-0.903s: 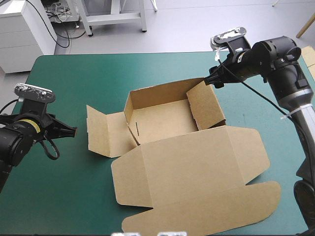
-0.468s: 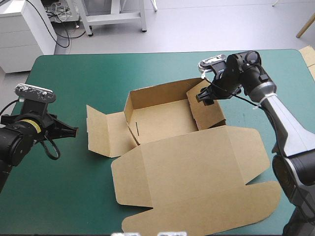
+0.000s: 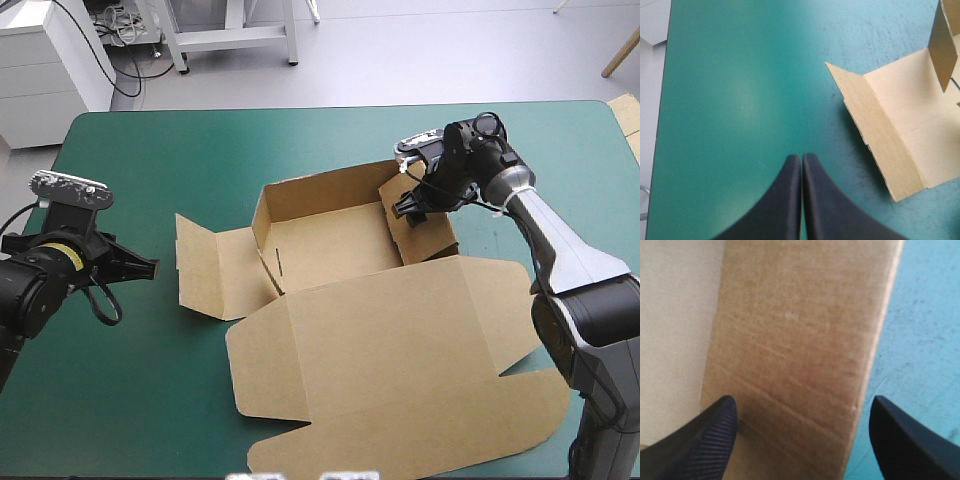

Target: Fold the box

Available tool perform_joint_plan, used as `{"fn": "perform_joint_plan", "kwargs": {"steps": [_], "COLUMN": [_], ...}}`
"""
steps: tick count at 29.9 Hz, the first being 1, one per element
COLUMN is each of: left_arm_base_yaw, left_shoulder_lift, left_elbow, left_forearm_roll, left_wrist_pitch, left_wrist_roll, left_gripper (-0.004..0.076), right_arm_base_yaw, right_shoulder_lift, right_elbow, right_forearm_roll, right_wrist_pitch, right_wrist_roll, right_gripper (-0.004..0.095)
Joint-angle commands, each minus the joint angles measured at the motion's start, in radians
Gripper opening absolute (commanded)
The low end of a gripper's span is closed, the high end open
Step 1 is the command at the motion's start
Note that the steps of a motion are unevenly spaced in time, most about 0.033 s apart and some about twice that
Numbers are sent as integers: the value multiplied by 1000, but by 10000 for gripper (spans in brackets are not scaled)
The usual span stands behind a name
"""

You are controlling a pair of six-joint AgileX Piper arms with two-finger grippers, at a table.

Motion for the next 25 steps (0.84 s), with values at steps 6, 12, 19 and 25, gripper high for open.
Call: {"fn": "perform_joint_plan", "kwargs": {"steps": [6,12,19,25], "left_arm_base_yaw": [3,3,3,3], "left_shoulder_lift": [-13,-13,-13,-13], "left_elbow": [-21,-21,-21,-21], "left_forearm_roll": [13,13,7,7], "left_wrist_pitch": [-47,-44,-43,-43], "left_wrist_roll": [-11,-11,-3,-3], "left_gripper": [-8,-8,-8,-8], "right_arm_base_yaw": [0,-2,-2,-19], "right_shoulder_lift": [-25,-25,-25,-54], "right_elbow": [-25,-25,-25,-25], "right_forearm_roll": [-1,-1,-1,1], "right_wrist_pitch": [-30,-30,-30,2], "right_wrist_roll": [-10,-10,-10,-6], "right_gripper": [647,238,-21,-21]}}
